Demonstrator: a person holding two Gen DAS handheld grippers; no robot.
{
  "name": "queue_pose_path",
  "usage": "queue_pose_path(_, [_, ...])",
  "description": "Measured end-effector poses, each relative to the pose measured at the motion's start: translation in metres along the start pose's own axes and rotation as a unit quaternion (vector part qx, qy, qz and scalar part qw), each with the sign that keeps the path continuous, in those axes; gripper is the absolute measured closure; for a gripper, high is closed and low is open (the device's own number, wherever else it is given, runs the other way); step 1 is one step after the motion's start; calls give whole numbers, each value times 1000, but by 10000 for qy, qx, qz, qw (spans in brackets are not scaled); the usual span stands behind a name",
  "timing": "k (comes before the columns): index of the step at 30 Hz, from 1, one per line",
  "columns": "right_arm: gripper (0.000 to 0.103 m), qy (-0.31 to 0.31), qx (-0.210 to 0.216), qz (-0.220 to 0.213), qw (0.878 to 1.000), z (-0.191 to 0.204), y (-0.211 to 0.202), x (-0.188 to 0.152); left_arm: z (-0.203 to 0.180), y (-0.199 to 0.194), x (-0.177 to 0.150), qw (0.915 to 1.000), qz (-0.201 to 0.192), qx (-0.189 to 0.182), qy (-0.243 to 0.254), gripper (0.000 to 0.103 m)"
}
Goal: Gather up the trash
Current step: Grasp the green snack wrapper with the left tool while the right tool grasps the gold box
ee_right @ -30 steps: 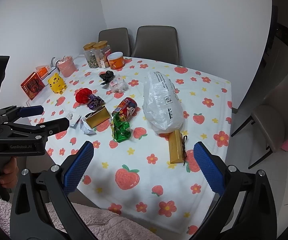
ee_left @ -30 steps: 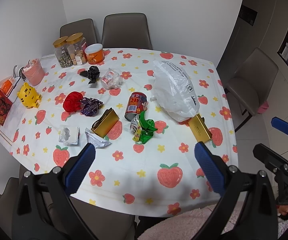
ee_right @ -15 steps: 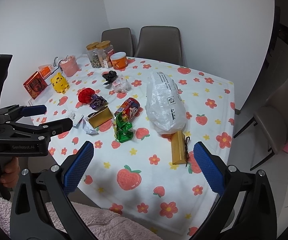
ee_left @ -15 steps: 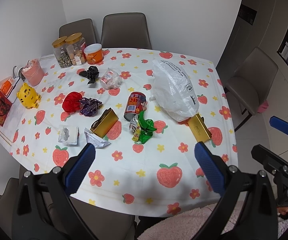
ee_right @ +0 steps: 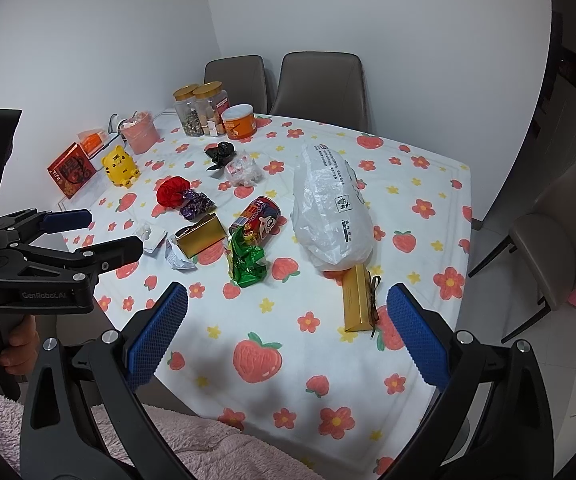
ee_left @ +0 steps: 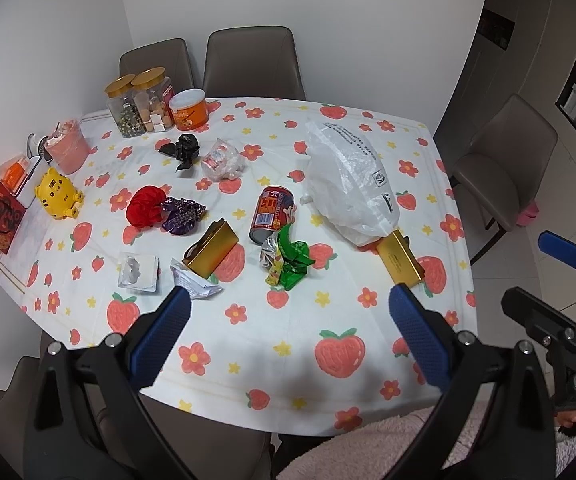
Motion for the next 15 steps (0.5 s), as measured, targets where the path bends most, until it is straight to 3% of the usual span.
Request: queue_pose_path(15, [7, -18, -20, 118, 9999, -7, 15, -2, -1, 20, -11, 9998, 187, -89, -8, 4])
Point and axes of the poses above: each gripper's, at about its wrist camera, not at the fingertips, and y roughly the way its jaws point, z to its left, x to its top, the point moved 10 cm from there along y, roughly the way its jaws point, and after that the axes turned 10 degrees about x, right-handed, at the moved point
